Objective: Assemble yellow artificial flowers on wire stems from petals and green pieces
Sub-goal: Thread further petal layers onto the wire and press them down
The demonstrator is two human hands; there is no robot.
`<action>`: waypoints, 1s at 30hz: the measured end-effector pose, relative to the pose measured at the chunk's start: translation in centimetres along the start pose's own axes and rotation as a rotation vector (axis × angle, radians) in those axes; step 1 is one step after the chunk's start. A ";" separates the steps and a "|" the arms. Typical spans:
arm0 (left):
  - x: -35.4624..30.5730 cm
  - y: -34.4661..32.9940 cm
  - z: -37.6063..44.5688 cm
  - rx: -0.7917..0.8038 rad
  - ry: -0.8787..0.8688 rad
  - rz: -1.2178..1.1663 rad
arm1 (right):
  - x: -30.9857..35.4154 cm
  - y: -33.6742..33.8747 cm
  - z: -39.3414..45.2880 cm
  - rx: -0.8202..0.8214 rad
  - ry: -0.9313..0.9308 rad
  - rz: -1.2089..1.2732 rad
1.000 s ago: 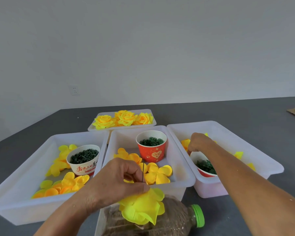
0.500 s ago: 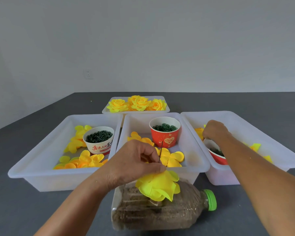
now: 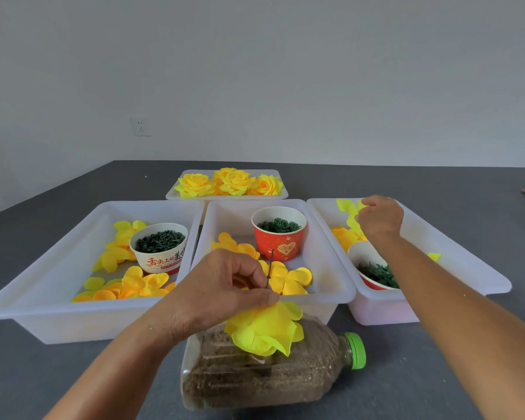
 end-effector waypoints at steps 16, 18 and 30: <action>0.3 0.0 -0.1 0.014 -0.023 -0.016 | 4.6 4.2 -4.6 0.105 -0.019 0.779; 0.3 0.6 -0.3 0.016 -0.011 -0.063 | 6.9 4.5 -6.6 0.228 0.074 0.753; -0.9 3.4 0.4 -0.347 0.198 -0.499 | 15.4 4.4 -16.8 0.666 0.507 0.573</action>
Point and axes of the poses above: each hand's wrist, its own z-axis towards the middle knuckle, its own y-axis out of the back of the hand, x = y × z, the point moved 4 cm from there along z, towards the middle knuckle, and after that the axes turned 12 degrees about z, right-handed, at the moved point
